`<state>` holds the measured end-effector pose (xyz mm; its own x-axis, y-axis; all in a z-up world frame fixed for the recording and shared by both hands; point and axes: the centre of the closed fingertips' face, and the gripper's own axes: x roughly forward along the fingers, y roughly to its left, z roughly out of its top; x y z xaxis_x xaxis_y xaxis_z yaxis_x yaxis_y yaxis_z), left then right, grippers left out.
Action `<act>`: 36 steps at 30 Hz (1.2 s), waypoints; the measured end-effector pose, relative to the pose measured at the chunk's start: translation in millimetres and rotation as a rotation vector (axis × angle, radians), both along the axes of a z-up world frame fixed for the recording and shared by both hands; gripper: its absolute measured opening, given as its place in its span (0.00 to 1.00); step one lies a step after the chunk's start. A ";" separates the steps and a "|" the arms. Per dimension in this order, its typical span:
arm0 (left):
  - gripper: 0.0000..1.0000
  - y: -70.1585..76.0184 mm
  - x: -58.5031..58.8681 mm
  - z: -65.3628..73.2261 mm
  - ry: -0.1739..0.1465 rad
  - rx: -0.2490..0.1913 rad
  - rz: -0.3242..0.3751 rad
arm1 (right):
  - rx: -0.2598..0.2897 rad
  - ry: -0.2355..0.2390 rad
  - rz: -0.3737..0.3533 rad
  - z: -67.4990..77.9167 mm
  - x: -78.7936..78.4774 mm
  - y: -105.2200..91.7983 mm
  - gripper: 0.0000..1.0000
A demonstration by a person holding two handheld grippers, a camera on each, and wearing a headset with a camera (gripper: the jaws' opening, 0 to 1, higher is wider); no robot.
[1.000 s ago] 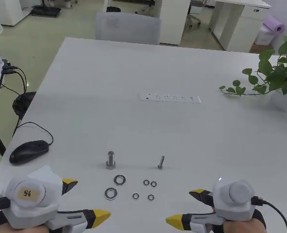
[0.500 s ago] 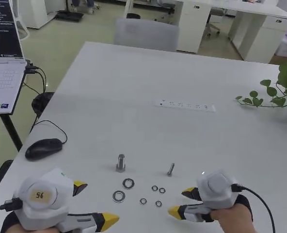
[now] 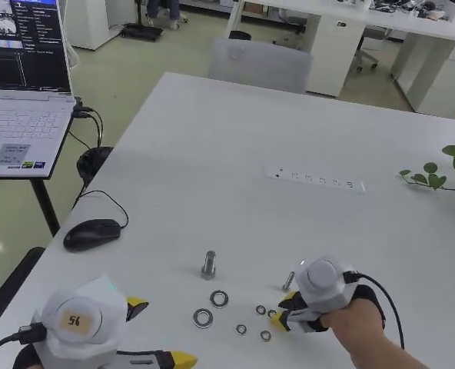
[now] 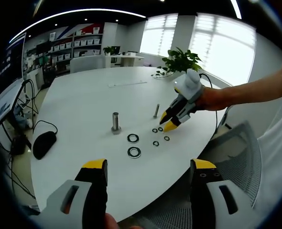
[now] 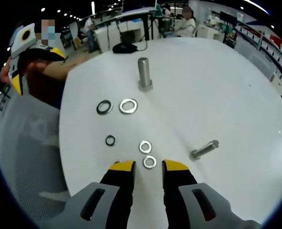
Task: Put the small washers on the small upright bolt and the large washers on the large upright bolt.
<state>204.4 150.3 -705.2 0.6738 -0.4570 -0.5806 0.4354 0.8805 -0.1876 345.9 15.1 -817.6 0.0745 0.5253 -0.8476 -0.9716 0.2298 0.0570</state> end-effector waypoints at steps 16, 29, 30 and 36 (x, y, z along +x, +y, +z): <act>0.70 -8.4 3.9 -0.2 -0.003 -0.008 -0.020 | -0.123 -0.037 0.148 -8.0 -1.0 -1.4 0.22; 0.69 -5.3 13.1 3.4 -0.019 -0.017 -0.006 | -0.121 -0.056 0.127 -8.3 -3.4 -1.1 0.14; 0.69 -4.6 14.0 3.8 -0.021 -0.017 -0.003 | -0.106 -0.050 0.112 -8.2 -2.7 -1.6 0.14; 0.69 -1.0 16.3 5.1 -0.025 -0.015 0.008 | -0.063 -0.044 0.047 -7.4 -2.2 -4.6 0.14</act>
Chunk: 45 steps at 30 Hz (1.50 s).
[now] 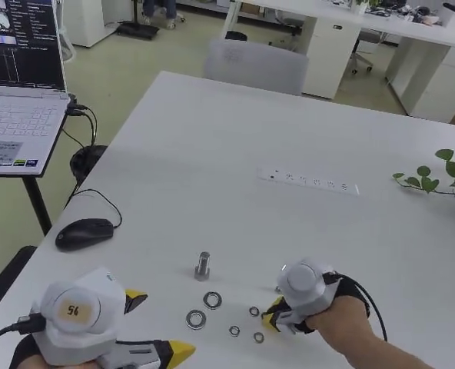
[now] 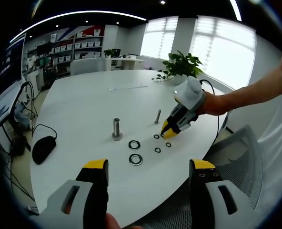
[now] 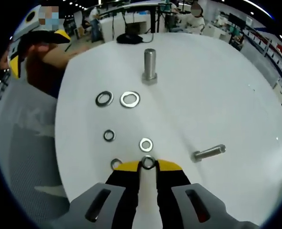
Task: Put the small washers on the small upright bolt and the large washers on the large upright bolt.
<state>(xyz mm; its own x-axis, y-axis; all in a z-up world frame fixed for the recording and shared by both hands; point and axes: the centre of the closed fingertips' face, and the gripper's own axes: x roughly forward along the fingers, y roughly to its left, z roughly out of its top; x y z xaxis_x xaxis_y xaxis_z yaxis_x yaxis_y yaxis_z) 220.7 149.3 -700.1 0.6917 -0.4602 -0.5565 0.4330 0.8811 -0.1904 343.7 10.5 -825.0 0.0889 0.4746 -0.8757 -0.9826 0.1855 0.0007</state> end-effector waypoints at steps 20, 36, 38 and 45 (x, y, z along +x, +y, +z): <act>0.68 4.9 -6.1 -3.8 0.016 0.001 0.005 | 0.101 -0.047 -0.126 42.7 16.7 -23.7 0.13; 0.68 -1.6 -7.5 -2.9 0.012 -0.002 -0.004 | 0.106 -0.120 -0.109 79.2 62.2 -11.5 0.13; 0.68 -1.2 -6.9 -1.4 0.009 -0.003 -0.001 | 0.095 -0.113 -0.103 76.8 64.8 -9.8 0.13; 0.68 2.3 -6.0 1.5 0.003 0.000 0.010 | 0.037 -0.106 -0.076 66.8 67.3 -10.0 0.13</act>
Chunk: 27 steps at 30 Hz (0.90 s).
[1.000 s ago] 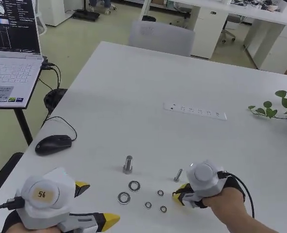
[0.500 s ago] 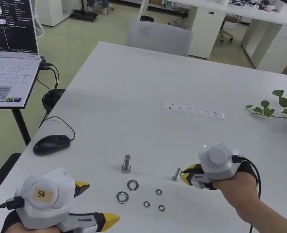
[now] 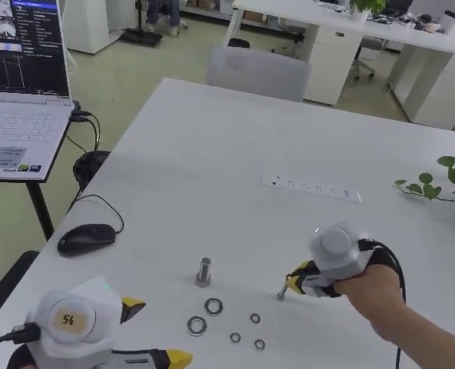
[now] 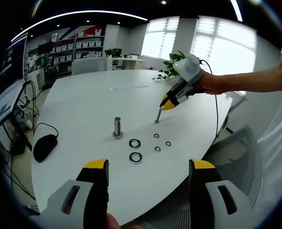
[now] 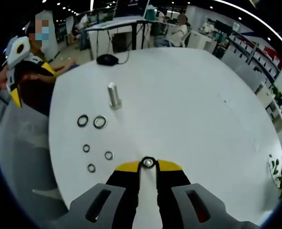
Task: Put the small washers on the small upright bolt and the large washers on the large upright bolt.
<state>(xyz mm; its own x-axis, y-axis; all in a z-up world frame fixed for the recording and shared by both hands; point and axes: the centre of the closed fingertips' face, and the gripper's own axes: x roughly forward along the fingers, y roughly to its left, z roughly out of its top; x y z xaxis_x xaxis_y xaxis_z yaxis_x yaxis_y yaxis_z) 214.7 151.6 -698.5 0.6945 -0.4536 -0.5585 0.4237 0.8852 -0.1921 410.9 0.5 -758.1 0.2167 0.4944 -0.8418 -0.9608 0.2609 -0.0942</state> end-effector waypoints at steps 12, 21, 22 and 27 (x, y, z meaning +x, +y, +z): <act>0.68 4.1 -2.0 -1.4 0.003 -0.001 0.013 | -0.050 0.006 0.031 -5.8 1.1 0.3 0.14; 0.68 6.1 -3.2 -2.3 0.005 -0.002 0.019 | -0.083 0.010 0.051 -10.8 0.5 0.8 0.14; 0.68 6.3 -3.4 -2.2 0.006 -0.002 0.020 | -0.087 0.011 0.052 -12.0 1.0 0.9 0.14; 0.68 9.0 -3.1 -3.7 0.007 0.000 0.022 | -0.102 0.015 0.061 -17.5 1.5 1.5 0.14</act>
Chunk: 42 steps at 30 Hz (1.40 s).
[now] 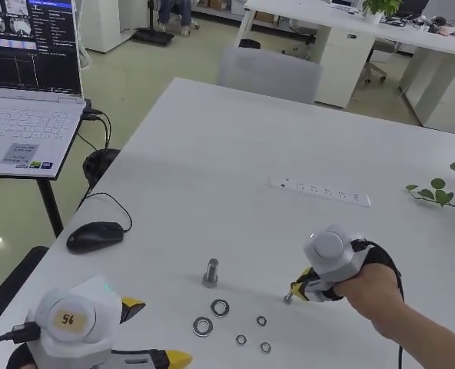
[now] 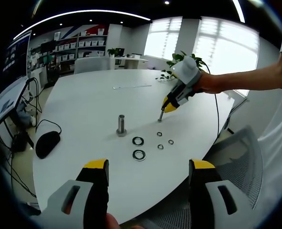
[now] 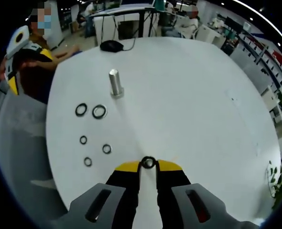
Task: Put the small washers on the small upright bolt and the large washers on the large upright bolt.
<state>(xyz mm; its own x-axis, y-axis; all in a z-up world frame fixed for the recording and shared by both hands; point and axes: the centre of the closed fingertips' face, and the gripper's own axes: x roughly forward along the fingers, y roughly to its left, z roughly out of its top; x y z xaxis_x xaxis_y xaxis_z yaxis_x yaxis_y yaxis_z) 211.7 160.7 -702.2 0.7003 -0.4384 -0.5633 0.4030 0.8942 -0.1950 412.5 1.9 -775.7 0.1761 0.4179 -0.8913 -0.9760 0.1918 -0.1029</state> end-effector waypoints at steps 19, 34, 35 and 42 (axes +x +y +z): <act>0.68 5.8 -3.2 -1.8 0.009 -0.004 0.022 | -0.041 0.045 0.008 -26.2 -1.2 0.1 0.14; 0.68 6.2 -5.4 -1.7 0.015 -0.001 0.026 | -0.055 0.080 0.014 -42.9 -1.1 -5.8 0.19; 0.68 6.2 -5.3 -1.4 0.015 -0.001 0.026 | -0.050 0.082 0.010 -41.8 -1.7 -5.6 0.20; 0.68 3.9 -1.6 -0.4 0.010 0.000 0.018 | 0.011 0.085 -0.049 -30.0 -4.4 -16.1 0.26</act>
